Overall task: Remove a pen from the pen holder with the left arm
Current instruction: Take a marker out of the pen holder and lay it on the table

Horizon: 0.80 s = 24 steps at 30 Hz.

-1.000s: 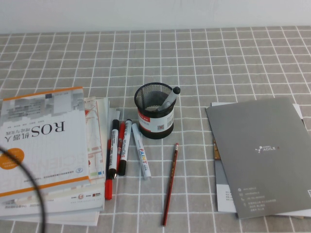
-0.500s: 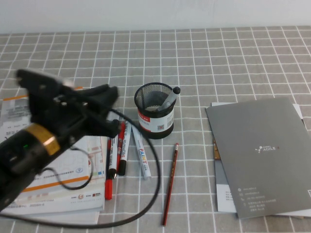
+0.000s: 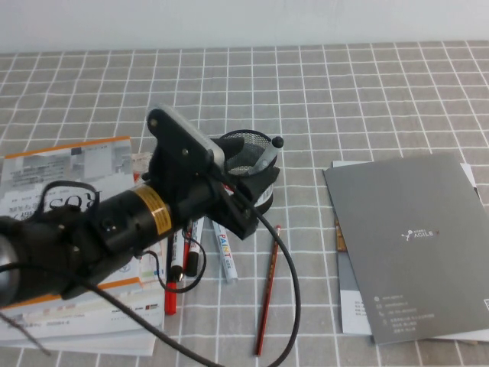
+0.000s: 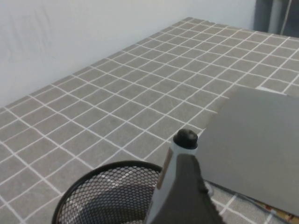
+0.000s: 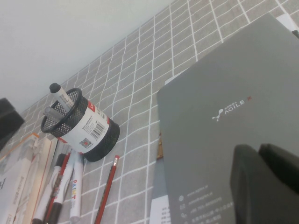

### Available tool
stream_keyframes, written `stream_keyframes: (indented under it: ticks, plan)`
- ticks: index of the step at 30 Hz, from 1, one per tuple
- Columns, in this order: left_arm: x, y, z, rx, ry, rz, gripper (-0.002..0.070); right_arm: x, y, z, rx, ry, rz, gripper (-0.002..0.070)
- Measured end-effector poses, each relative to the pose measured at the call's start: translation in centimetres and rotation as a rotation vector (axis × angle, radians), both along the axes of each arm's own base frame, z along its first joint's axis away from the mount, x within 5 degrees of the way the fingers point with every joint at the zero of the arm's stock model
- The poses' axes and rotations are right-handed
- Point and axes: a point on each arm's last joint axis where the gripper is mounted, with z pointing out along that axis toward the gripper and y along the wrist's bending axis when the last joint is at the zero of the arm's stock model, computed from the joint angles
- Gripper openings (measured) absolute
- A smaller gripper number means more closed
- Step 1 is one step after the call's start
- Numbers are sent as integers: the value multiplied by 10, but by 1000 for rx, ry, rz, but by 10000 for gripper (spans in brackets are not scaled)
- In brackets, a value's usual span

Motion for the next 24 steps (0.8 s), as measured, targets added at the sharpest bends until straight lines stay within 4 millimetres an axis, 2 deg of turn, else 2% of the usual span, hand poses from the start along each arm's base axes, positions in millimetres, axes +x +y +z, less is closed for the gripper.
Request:
stream_keyframes:
  ticks: [7, 24]
  plan:
    - [10, -8, -22, 63, -34, -45, 459, 0, 0, 0, 0, 0, 0, -13]
    - [34, -21, -44, 99, -36, -43, 449, 0, 0, 0, 0, 0, 0, -13]
